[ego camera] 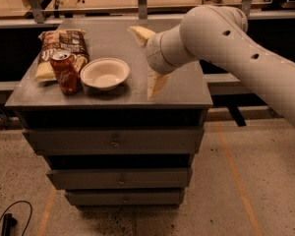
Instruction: Move paper bowl near coke can
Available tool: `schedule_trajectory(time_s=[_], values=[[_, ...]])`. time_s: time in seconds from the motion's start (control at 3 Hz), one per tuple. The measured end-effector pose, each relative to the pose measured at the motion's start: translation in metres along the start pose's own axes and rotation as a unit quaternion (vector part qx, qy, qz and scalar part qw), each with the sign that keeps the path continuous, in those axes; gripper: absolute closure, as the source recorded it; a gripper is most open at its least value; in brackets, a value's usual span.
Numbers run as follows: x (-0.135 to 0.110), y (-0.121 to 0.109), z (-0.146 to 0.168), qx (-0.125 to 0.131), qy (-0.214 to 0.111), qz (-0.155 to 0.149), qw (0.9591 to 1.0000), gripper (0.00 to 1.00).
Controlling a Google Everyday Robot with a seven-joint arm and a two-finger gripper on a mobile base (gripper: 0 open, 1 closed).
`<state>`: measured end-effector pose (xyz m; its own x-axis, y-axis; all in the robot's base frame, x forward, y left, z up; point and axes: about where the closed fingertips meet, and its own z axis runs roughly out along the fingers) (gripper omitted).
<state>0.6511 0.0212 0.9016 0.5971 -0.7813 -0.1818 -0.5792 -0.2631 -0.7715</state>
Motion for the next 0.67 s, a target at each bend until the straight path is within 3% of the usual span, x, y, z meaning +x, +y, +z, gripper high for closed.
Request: schedule_trajectory(time_s=[0.33, 0.67], values=[[0.046, -0.011, -0.054, 0.052, 0.070, 0.072, 0.9936, 0.00], [0.078, -0.027, -0.110, 0.111, 0.149, 0.101, 0.9774, 0.00]])
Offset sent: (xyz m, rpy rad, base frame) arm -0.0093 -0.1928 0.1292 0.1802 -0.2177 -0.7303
